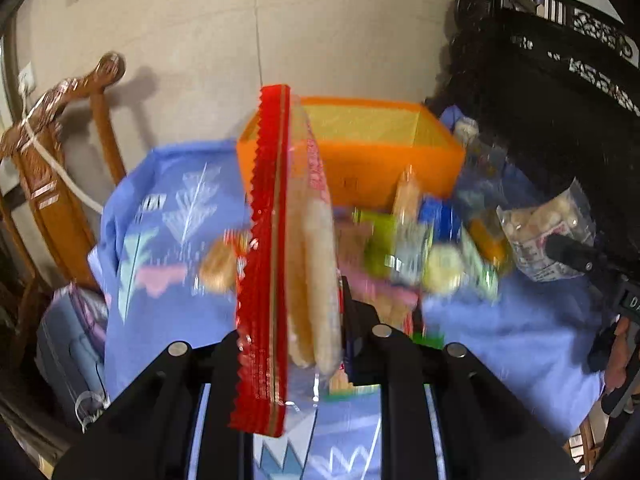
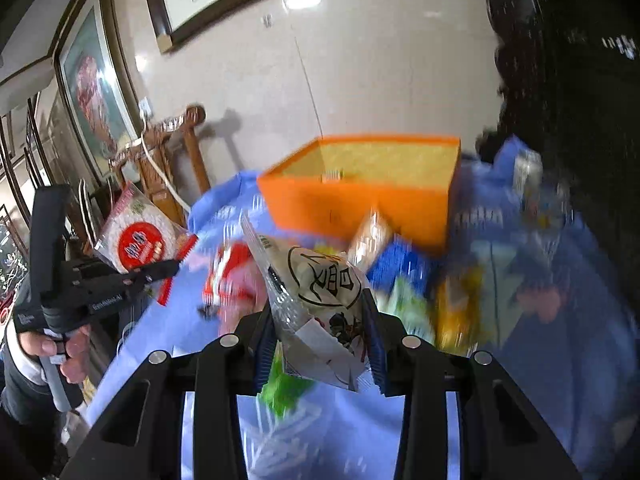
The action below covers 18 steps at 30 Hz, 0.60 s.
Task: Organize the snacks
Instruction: 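Carry the rice cracker pack and white bag into the orange box and release both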
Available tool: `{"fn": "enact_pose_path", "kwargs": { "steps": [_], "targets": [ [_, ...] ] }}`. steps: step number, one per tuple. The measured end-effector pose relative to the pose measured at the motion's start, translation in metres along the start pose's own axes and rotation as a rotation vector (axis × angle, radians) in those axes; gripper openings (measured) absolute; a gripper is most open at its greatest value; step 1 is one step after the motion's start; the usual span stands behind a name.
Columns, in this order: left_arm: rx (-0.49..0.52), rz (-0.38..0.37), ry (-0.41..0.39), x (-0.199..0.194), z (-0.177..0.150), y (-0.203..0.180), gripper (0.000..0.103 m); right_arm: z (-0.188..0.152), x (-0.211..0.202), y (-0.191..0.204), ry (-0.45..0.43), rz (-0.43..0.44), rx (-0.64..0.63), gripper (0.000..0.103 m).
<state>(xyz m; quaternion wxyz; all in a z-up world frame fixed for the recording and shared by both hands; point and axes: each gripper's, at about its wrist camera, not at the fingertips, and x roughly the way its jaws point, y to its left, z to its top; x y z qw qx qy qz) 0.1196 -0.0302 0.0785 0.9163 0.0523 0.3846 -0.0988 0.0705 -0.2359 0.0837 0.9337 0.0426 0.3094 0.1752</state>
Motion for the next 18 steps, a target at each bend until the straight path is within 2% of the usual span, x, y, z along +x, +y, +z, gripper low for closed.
{"fn": "enact_pose_path", "kwargs": {
  "steps": [3,8,11,15,16,17,18],
  "targets": [
    [-0.001,0.001,-0.023,0.015,0.046,0.001,0.018,0.044,0.009,-0.008,-0.041,-0.014,-0.007,0.039],
    [-0.011,-0.002,-0.036,0.064,0.126,-0.001,0.018,0.106,0.059,-0.036,-0.050,-0.038,0.037,0.039],
    [-0.025,-0.005,-0.025,0.102,0.160,-0.003,0.018,0.127,0.098,-0.056,-0.032,-0.065,0.076,0.039],
    [-0.026,-0.008,0.007,0.155,0.179,-0.006,0.018,0.136,0.151,-0.079,0.009,-0.110,0.105,0.040],
    [-0.032,-0.001,0.023,0.169,0.180,-0.006,0.021,0.136,0.165,-0.084,0.026,-0.111,0.114,0.043],
    [-0.046,0.011,0.030,0.177,0.178,-0.006,0.041,0.136,0.174,-0.088,0.039,-0.112,0.124,0.044],
    [-0.069,0.035,0.033,0.186,0.177,-0.005,0.063,0.135,0.183,-0.093,0.048,-0.119,0.142,0.053]
  ]
}}
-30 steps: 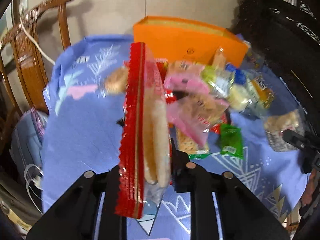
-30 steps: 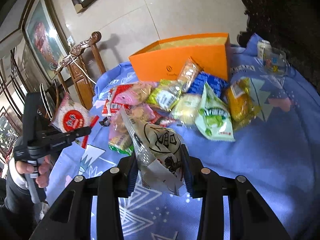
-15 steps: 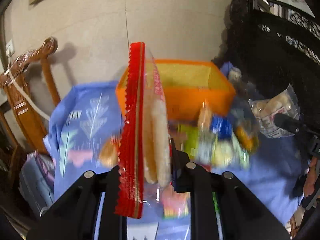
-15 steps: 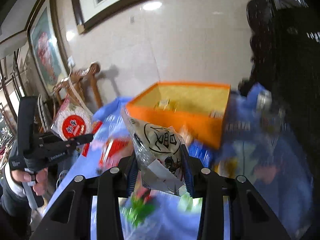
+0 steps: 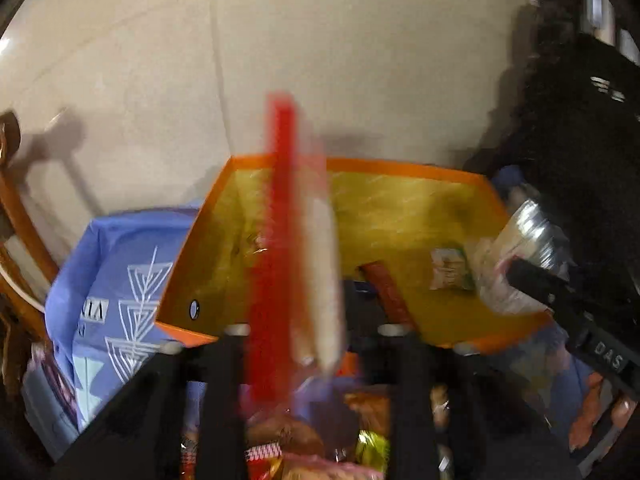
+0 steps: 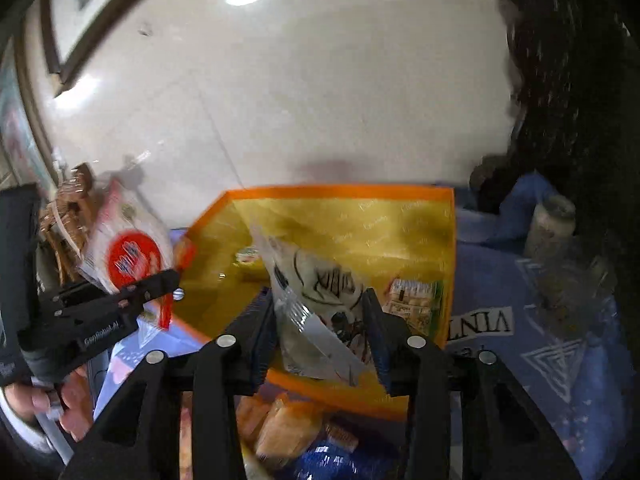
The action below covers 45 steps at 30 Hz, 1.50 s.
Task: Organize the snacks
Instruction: 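Carry the rice cracker pack and white bag into the orange box and release both, then grasp the green packet with the right gripper while the left grasps the cracker pack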
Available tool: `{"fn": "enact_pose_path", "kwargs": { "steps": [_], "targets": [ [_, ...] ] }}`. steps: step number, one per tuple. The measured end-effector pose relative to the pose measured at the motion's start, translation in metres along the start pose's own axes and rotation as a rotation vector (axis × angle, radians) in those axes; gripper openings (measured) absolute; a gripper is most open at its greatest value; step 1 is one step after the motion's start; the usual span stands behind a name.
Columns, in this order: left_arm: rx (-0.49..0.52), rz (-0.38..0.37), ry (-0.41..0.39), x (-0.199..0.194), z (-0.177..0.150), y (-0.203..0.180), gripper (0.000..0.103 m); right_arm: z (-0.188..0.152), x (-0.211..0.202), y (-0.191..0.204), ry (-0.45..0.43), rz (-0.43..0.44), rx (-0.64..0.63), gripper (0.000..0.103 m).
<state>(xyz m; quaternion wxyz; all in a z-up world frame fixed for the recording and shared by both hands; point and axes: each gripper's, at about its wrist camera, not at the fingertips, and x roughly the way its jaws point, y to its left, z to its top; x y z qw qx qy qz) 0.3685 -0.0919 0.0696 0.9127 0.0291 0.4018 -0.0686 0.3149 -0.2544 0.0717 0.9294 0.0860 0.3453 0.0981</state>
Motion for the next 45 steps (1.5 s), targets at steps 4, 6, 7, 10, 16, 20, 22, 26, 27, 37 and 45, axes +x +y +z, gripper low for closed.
{"fn": "enact_pose_path", "kwargs": {
  "steps": [4,6,7,10,16,20,22,26,27,37,45],
  "targets": [
    [-0.020,0.049,-0.031,0.001,-0.013,0.000,0.099,-0.007,-0.008,-0.003,-0.051,-0.021,0.018,0.062],
    [-0.003,0.052,-0.028,-0.005,-0.018,-0.001,0.099,-0.012,-0.019,0.000,-0.064,-0.019,-0.002,0.065],
    [0.011,0.055,-0.041,-0.013,-0.022,-0.002,0.099,-0.015,-0.026,0.001,-0.072,-0.016,-0.010,0.066],
    [0.026,0.062,-0.049,-0.033,-0.030,-0.001,0.099,-0.027,-0.049,0.004,-0.076,-0.008,-0.019,0.071],
    [0.051,0.069,-0.069,-0.088,-0.074,0.014,0.099,-0.072,-0.098,0.002,-0.082,-0.022,-0.021,0.083],
    [0.084,0.089,-0.067,-0.114,-0.111,0.025,0.099,-0.107,-0.120,-0.008,-0.073,-0.042,0.014,0.093],
    [0.083,0.097,-0.059,-0.124,-0.134,0.033,0.099,-0.125,-0.130,-0.013,-0.075,-0.071,0.034,0.097],
    [0.081,0.096,-0.041,-0.133,-0.174,0.038,0.099,-0.164,-0.142,-0.021,-0.062,-0.074,0.069,0.097],
    [0.082,0.090,-0.041,-0.134,-0.184,0.037,0.099,-0.171,-0.143,-0.021,-0.056,-0.073,0.073,0.097],
    [0.054,0.044,0.016,-0.131,-0.251,0.021,0.099,-0.241,-0.146,0.011,0.037,-0.035,-0.058,0.097],
    [-0.026,0.031,0.041,-0.128,-0.282,0.034,0.099,-0.259,-0.121,0.074,0.097,0.014,-0.194,0.097]
  ]
}}
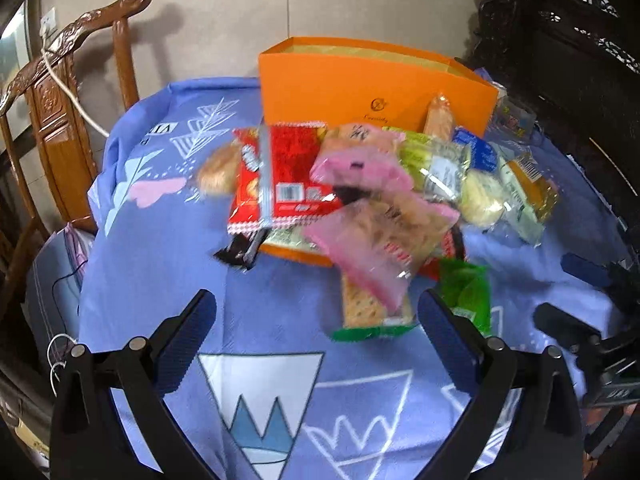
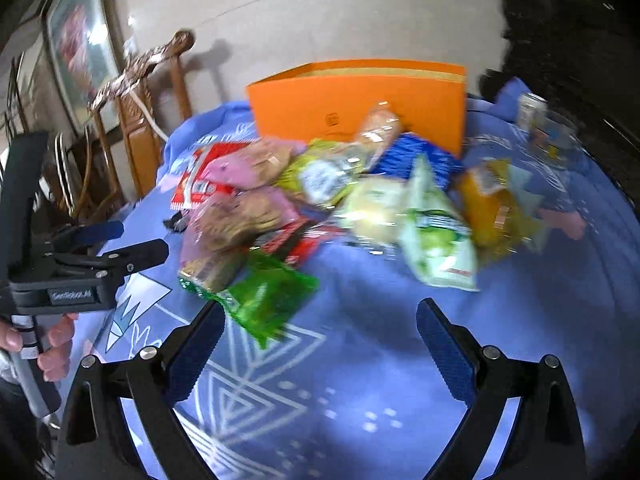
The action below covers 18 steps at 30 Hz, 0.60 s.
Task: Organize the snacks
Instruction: 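Grasp the green packet with the right gripper while the left grasps the cracker pack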
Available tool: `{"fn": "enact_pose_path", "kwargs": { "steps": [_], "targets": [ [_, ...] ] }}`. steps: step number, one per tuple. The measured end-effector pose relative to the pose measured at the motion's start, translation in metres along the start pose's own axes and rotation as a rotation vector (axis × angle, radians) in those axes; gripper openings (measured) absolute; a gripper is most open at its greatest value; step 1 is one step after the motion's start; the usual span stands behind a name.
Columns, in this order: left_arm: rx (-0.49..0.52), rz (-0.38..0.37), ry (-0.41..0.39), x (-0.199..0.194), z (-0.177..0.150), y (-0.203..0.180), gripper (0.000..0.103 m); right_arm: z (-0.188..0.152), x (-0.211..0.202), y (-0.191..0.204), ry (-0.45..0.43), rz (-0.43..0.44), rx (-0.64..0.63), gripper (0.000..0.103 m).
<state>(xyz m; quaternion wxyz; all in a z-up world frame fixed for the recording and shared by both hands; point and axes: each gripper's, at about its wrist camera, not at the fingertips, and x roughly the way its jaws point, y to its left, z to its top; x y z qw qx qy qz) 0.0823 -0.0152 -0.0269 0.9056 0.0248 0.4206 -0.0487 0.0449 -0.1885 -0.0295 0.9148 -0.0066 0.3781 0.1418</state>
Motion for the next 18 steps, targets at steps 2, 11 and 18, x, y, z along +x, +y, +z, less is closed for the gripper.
{"fn": "enact_pose_path", "kwargs": {
  "steps": [2,11,18],
  "targets": [
    [-0.013,0.005,0.012,0.003,-0.004,0.006,0.099,0.002,0.014,0.011,0.029,0.000,0.001,0.095],
    [-0.037,0.004,0.023,0.009,-0.005,0.022,0.099,0.004,0.059,0.033,0.108,0.004,0.037,0.063],
    [0.010,-0.017,0.040,0.019,-0.004,-0.003,0.099,-0.001,0.051,0.018,0.080,0.034,0.075,0.032]
  ]
}}
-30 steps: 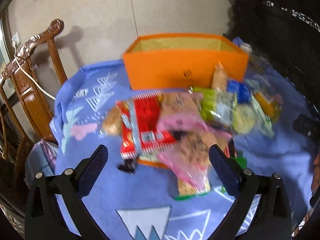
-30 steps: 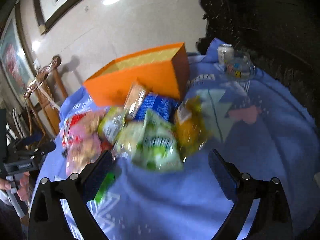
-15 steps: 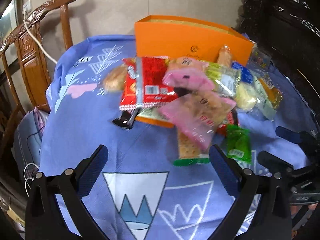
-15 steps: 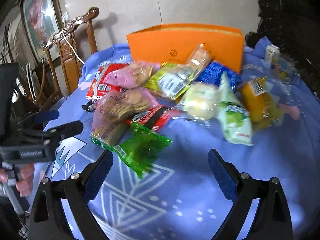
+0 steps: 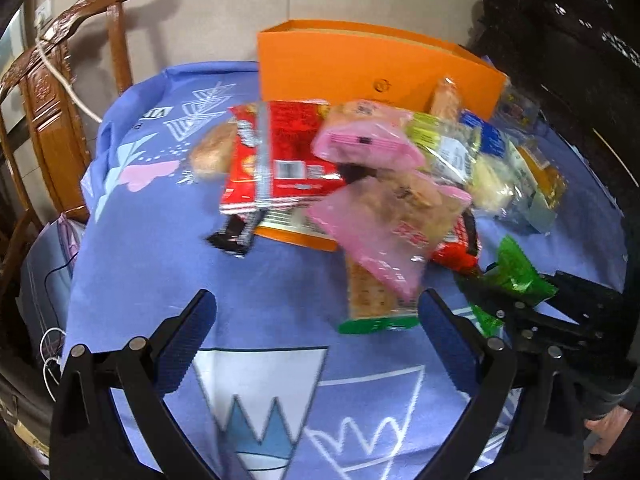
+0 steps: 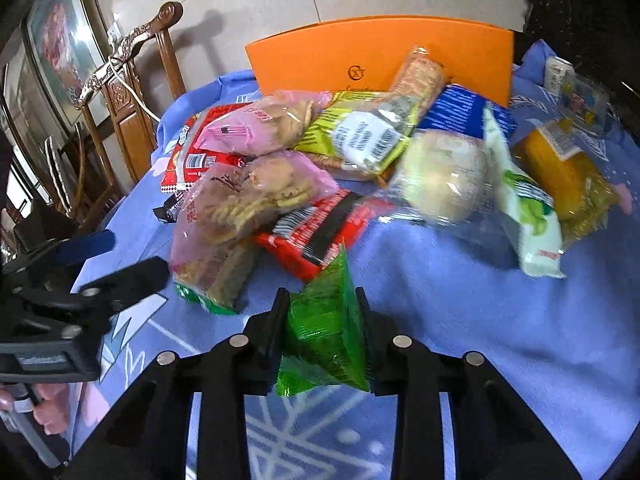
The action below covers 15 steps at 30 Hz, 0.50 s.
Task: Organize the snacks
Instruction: 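Grasp the green packet with the right gripper while the left grasps the cracker pack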
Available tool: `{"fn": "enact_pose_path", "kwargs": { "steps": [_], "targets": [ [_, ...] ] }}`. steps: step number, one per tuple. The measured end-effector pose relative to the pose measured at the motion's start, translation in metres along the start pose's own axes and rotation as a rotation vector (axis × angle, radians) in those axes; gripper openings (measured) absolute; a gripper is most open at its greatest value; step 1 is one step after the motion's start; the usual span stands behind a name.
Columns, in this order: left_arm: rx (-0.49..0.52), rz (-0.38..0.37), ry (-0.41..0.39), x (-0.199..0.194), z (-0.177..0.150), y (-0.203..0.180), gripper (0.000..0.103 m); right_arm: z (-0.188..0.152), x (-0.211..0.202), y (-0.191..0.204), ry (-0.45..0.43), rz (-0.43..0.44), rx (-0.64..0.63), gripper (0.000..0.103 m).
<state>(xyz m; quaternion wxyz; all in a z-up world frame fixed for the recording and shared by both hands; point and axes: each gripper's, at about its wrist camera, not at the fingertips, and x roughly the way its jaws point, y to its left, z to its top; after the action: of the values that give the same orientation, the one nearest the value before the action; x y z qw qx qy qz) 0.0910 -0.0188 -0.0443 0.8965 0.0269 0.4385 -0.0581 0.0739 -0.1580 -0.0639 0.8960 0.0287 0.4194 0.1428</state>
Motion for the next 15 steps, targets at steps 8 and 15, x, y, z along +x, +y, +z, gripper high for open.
{"fn": "enact_pose_path", "kwargs": {
  "steps": [8,15],
  "targets": [
    [0.043,-0.001,0.026,0.019,0.000,-0.032,0.099,-0.013,-0.048,-0.048,-0.061,0.028,0.069,0.032],
    [0.033,0.006,0.081,0.044,0.004,-0.044,0.072,-0.024,-0.062,-0.071,-0.062,0.027,0.096,0.032]
  ]
}}
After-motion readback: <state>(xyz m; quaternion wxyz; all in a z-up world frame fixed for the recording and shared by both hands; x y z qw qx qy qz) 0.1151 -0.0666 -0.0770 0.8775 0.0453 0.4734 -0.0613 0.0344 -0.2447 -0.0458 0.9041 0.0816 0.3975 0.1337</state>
